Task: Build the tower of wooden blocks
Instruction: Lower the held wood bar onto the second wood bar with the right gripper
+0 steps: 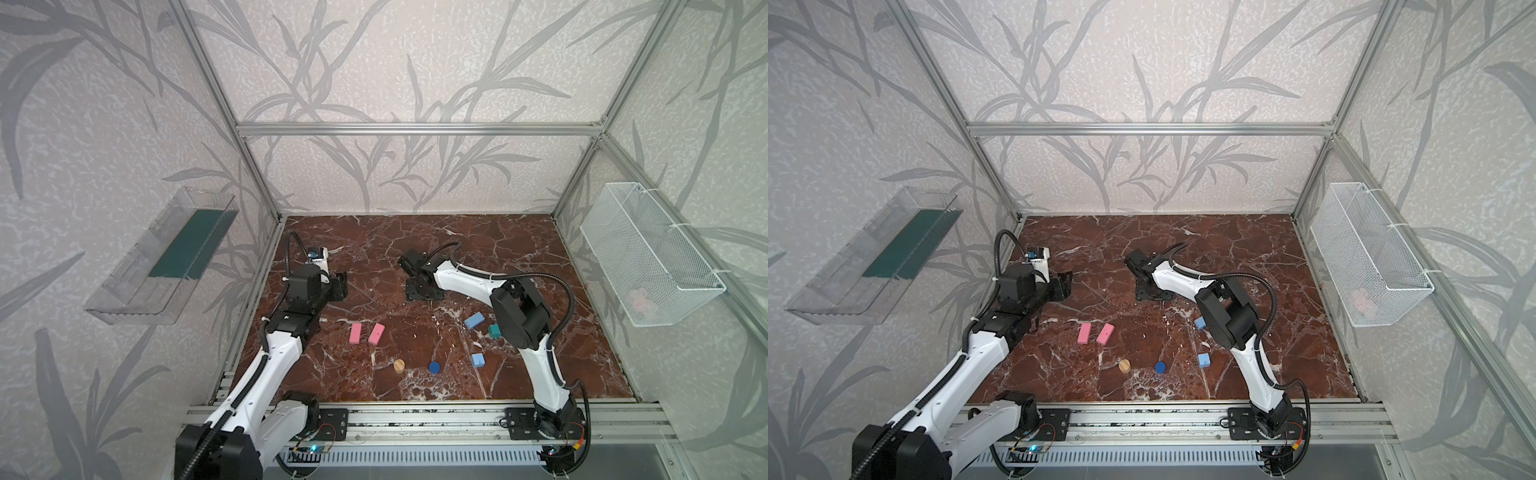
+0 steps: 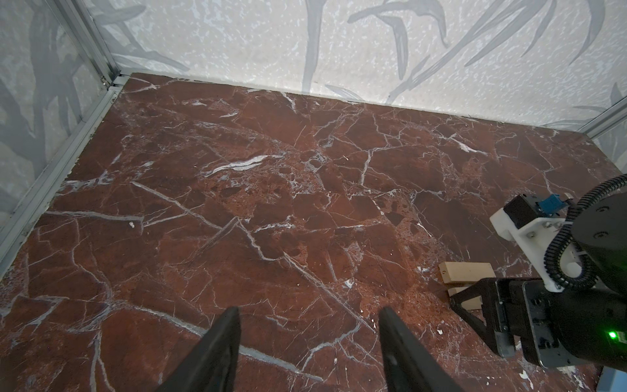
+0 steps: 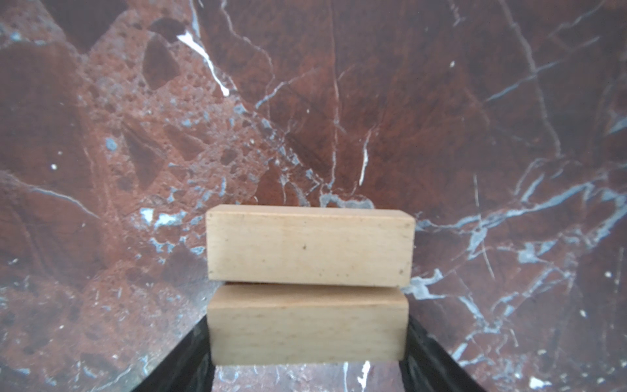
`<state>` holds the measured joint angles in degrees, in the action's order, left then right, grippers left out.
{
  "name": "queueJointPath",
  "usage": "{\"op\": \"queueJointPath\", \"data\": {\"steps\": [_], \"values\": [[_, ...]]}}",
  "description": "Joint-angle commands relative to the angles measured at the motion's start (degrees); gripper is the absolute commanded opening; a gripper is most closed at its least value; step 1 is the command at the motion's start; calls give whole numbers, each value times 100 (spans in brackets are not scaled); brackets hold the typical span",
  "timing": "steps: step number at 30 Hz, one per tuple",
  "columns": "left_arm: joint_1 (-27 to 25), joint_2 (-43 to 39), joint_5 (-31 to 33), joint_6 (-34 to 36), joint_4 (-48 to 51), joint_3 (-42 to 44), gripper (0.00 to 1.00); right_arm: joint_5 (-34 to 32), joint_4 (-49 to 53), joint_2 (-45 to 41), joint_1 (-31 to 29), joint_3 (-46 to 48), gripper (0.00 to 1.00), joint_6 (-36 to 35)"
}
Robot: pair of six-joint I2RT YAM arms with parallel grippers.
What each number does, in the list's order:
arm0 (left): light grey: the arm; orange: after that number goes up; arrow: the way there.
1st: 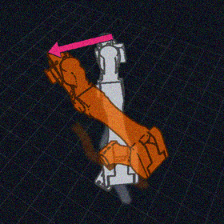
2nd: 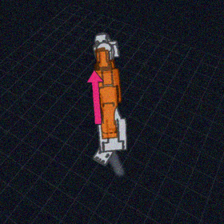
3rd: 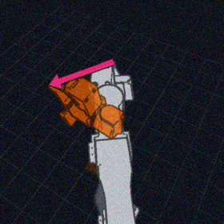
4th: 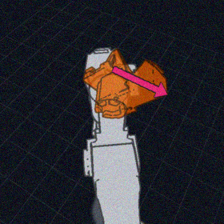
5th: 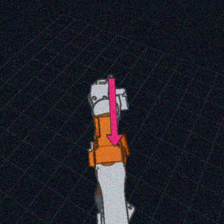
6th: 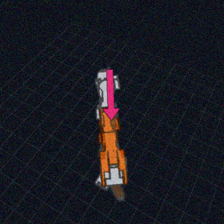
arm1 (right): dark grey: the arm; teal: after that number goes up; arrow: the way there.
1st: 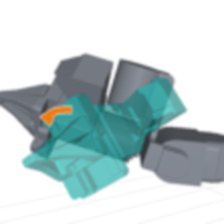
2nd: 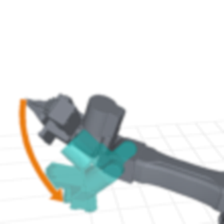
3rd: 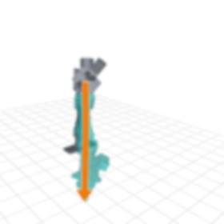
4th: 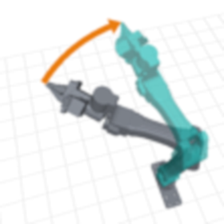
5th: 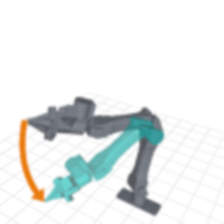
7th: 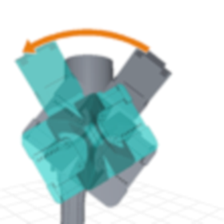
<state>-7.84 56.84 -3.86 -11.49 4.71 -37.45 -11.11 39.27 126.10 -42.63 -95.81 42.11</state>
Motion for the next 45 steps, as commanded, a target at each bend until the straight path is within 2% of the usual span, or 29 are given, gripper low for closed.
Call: {"op": "queueJointPath", "data": {"steps": [1, 23, 45], "values": [[-8, 11, 96, 90, -29, -120, 63, -45, 186, 229, 33, -96, 61, 109], [-8, -38, 148, 111, -4, -96, 63, -65, 297, 335, 53, -236, 62, 167], [-7, -61, 164, 114, 4, -79, 63, -41, 318, 383, 52, -298, 76, 176]]}}
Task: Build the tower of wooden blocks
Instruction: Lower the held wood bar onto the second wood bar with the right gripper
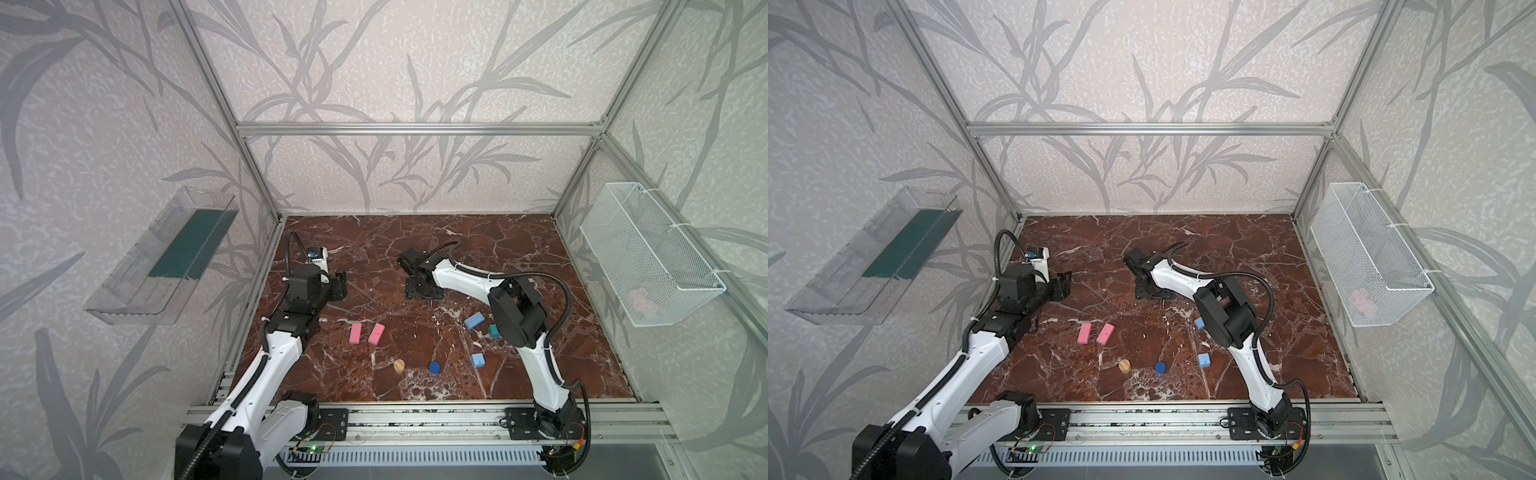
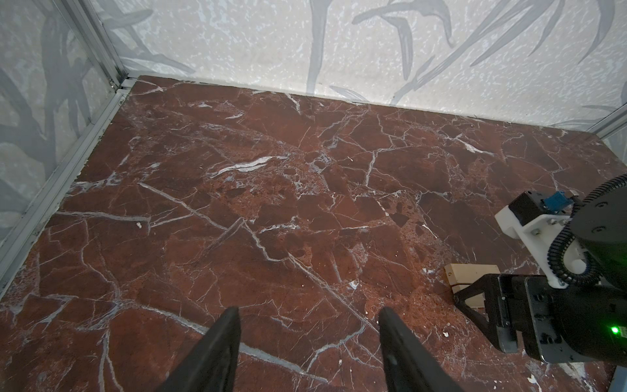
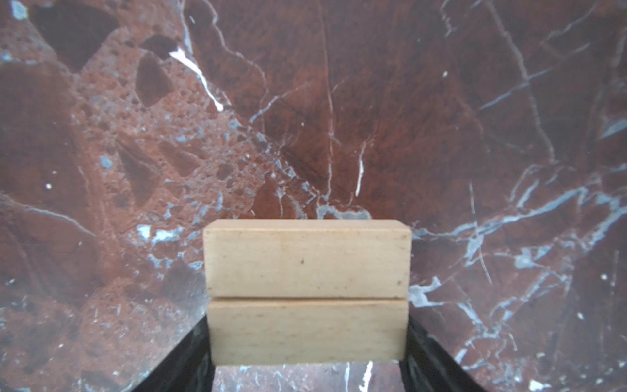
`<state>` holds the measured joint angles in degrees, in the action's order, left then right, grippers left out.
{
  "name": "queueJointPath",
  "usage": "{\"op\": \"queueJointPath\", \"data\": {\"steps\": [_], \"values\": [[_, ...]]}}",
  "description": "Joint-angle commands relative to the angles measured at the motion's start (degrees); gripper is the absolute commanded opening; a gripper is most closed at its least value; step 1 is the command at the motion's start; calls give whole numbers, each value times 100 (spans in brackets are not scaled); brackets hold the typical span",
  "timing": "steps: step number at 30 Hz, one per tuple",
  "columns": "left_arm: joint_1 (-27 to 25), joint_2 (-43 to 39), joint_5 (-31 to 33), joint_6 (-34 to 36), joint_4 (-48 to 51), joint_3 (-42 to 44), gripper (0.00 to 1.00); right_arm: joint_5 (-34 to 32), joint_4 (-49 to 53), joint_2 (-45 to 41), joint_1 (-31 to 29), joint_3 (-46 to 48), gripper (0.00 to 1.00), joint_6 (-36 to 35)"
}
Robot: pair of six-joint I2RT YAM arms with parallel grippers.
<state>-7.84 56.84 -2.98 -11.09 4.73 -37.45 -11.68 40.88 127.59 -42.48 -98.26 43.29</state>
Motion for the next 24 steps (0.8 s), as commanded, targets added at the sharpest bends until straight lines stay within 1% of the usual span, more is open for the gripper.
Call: {"op": "queueJointPath", "data": {"steps": [1, 6, 12, 24], "values": [[-7, -61, 79, 72, 2, -80, 63, 14, 160, 234, 38, -55, 77, 57], [-7, -66, 81, 83, -7, -85, 63, 40, 158, 242, 37, -78, 78, 60], [-11, -68, 65, 90, -2, -82, 63, 48, 174, 258, 34, -106, 82, 68], [-7, -63, 74, 116, -25, -72, 63, 26, 203, 282, 34, -126, 82, 86]]}}
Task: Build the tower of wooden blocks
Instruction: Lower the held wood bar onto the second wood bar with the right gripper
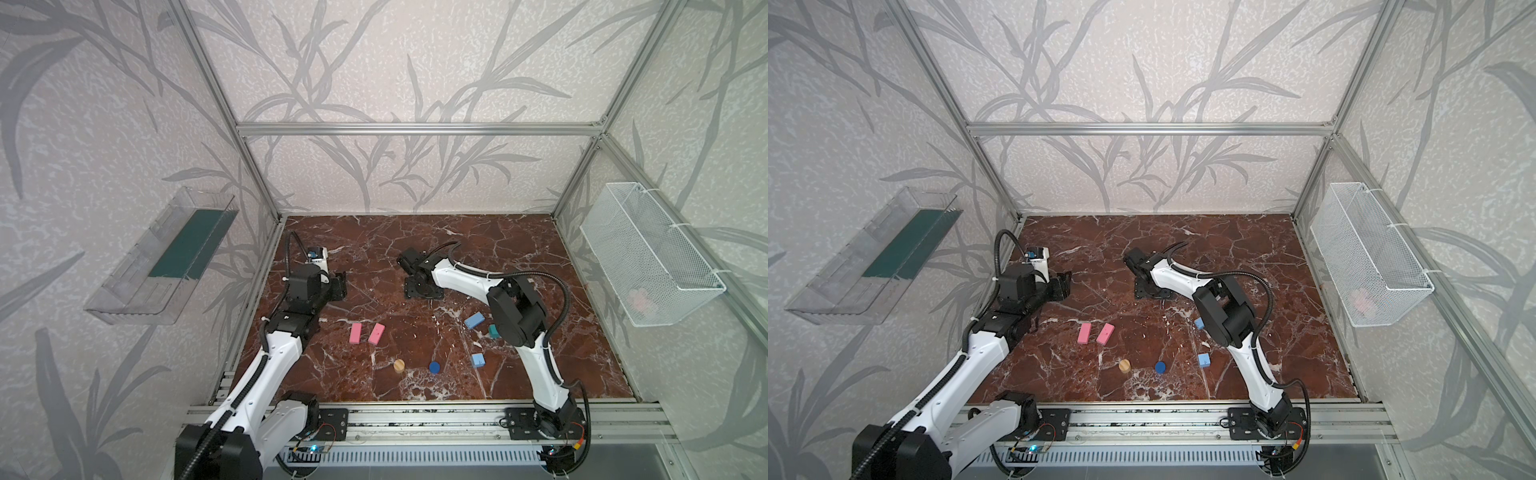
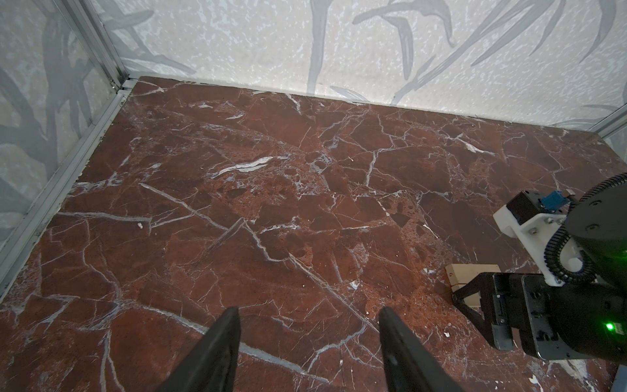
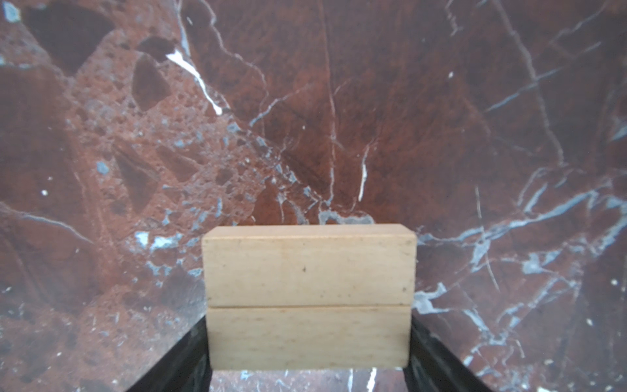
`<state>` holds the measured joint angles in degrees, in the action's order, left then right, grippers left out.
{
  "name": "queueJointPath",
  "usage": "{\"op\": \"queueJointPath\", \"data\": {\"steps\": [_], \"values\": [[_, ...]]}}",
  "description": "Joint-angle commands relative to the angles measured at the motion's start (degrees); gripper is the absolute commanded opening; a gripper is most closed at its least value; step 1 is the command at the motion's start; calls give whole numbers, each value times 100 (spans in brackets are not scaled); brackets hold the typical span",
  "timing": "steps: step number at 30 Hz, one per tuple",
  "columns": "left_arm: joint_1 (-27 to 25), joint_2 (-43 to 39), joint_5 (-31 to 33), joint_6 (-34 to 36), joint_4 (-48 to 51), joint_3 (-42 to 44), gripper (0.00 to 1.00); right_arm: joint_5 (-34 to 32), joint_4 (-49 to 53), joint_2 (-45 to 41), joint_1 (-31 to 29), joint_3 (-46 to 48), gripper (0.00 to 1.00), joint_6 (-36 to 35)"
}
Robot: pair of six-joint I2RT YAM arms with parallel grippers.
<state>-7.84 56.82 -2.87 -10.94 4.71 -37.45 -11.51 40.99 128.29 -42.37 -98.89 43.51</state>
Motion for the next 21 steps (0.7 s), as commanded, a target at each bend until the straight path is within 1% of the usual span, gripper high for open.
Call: {"op": "queueJointPath", "data": {"steps": [1, 5, 16, 18, 21], "values": [[-8, -61, 68, 96, -23, -78, 63, -6, 196, 210, 27, -64, 82, 70], [-8, -64, 70, 92, -16, -77, 63, -10, 189, 210, 25, -65, 79, 90], [-15, -90, 68, 87, -14, -67, 63, -71, 220, 213, 34, -98, 80, 126], [-12, -92, 61, 84, -15, -69, 63, -54, 222, 208, 35, -99, 81, 134], [-7, -109, 68, 83, -2, -61, 63, -31, 222, 213, 36, -97, 87, 136]]}}
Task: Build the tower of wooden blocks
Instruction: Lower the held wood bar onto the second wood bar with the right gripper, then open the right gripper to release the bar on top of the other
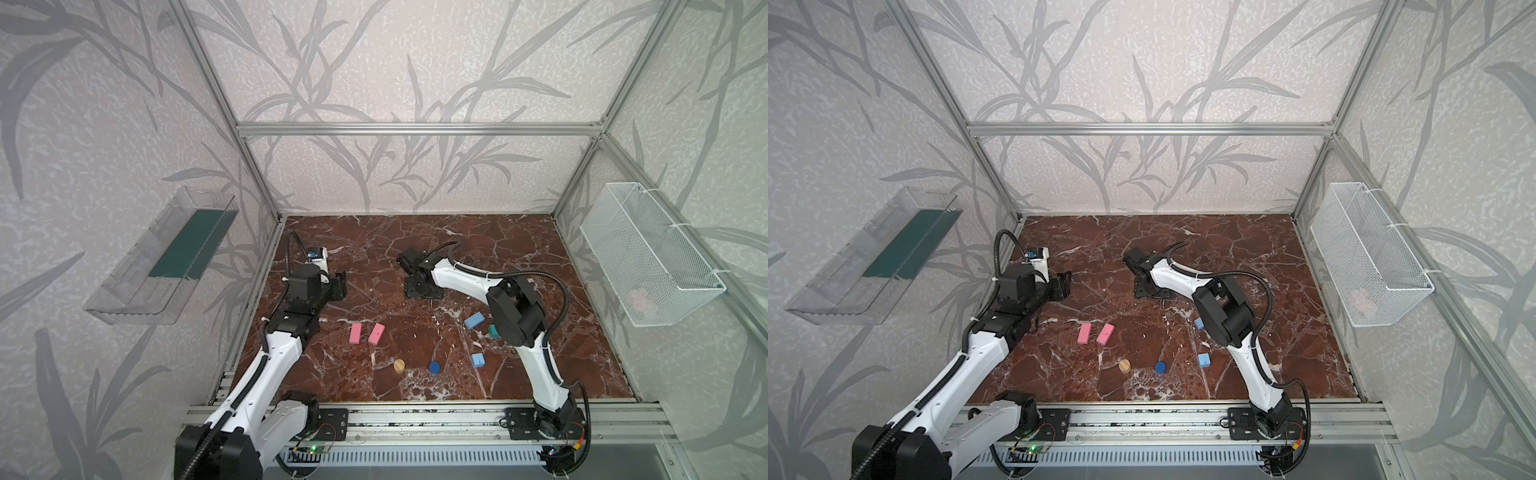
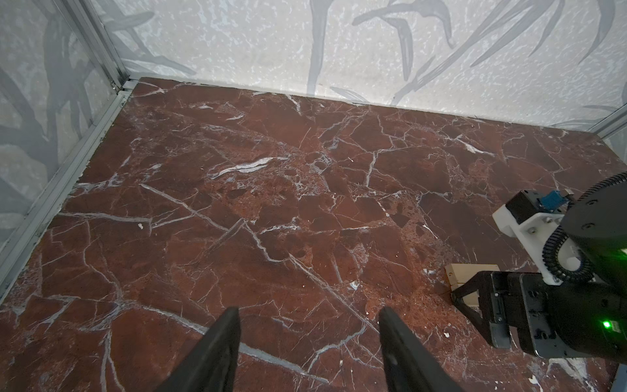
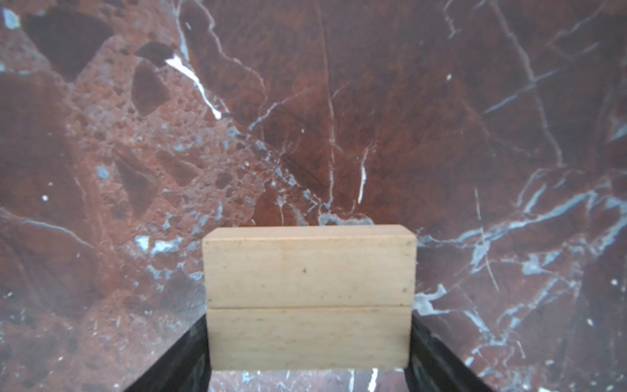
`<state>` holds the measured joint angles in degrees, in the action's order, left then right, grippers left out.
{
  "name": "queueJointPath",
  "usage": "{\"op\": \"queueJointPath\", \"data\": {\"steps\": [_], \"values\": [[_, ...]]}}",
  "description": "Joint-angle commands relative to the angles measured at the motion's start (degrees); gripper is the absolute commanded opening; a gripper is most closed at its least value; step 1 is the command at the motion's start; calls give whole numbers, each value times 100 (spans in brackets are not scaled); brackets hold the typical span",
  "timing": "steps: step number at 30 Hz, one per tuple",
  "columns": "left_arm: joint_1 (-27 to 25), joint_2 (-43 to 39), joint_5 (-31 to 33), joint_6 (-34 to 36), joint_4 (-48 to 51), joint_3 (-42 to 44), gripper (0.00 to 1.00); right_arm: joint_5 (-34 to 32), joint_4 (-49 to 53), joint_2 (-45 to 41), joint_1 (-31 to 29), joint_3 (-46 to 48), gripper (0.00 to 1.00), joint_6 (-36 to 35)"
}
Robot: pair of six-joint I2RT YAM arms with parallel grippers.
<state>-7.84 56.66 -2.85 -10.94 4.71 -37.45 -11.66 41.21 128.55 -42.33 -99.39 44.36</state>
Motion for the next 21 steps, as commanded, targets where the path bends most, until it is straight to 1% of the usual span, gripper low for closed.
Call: {"op": "queueJointPath", "data": {"steps": [1, 2, 3, 4, 21], "values": [[-8, -103, 68, 83, 2, -60, 63, -12, 202, 176, 31, -49, 89, 53], [-7, -112, 66, 83, 10, -60, 63, -12, 202, 165, 31, -36, 92, 49], [-18, -109, 72, 83, 5, -60, 63, -12, 198, 165, 26, -28, 98, 46], [-8, -120, 68, 83, 4, -60, 63, -12, 201, 161, 31, -20, 99, 62], [-8, -133, 48, 74, 17, -60, 64, -108, 205, -142, 20, 47, 99, -15]]}}
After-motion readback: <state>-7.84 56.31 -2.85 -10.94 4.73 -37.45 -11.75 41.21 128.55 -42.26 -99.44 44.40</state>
